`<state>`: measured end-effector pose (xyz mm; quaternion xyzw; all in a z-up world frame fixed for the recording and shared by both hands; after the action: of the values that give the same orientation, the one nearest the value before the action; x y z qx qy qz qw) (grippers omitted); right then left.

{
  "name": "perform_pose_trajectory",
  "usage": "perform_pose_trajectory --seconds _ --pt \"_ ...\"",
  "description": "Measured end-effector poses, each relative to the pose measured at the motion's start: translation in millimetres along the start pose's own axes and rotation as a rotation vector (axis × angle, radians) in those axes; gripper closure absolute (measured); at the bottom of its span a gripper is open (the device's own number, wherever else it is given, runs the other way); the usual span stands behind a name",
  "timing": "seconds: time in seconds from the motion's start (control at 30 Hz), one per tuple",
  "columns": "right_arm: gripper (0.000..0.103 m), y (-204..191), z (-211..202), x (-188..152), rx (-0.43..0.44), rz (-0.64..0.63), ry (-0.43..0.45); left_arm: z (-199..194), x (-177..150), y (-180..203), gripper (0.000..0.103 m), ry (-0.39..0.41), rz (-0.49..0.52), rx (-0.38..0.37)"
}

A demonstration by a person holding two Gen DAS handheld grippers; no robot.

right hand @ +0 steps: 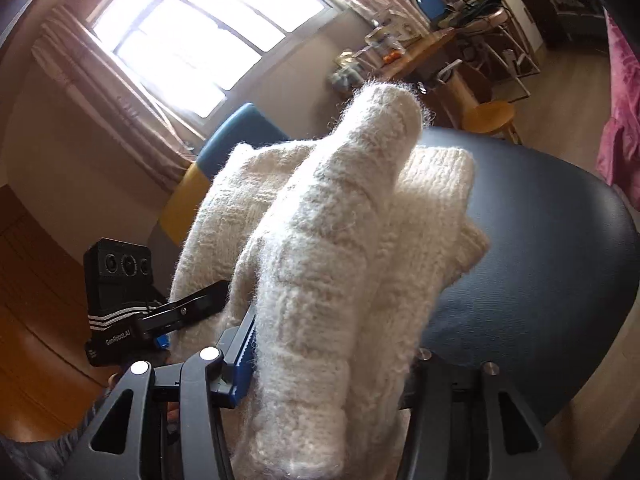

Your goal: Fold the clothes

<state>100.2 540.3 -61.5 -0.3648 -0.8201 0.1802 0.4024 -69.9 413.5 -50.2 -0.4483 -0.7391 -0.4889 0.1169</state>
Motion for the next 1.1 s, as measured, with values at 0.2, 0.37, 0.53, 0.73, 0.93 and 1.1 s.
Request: perform_pose_trajectory --seconds 0.2,0.37,0.53,0.73,0.93,1.1 --pt "0.046 58.5 33.4 -49.2 -0.106 0.061 -0.076 83.0 -16.2 -63.4 0.046 -0.189 -0.081 0.168" --pt "0.045 61.5 33.1 -52.0 -0.103 0.049 -0.046 82.0 -26.5 -90.8 0.029 -0.161 -0.182 0.156" --pt "0.045 53.0 25.2 -34.3 -0.144 0.01 -0.012 71.3 -27.5 -86.8 0.026 -0.147 -0.175 0.187" --pt "0.045 4.4 -7.9 -12.4 -0.223 -0.149 0.115 44.4 -28.1 -70.9 0.026 -0.066 -0.126 0.245" --pt "0.047 -65.7 -6.7 -25.1 -0.208 -0.419 0.109 19.7 -29.6 -51.9 0.026 0.001 -0.07 0.238" --pt "0.053 -54.2 26.2 -65.2 -0.276 -0.521 -0.047 20.7 -43.3 -37.4 0.026 -0.025 -0.047 0.203"
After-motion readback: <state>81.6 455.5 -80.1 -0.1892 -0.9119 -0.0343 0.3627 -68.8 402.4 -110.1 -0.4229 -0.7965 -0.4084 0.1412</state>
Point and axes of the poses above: each gripper's, at about its wrist camera, not at the fingertips, and z roughly the way its jaws point, y to its right, x to its top, the point moved 5 cm from there along z, roughly the way its jaws point, and after that the axes turned 9 degrees about -x, right-handed, at the moved point
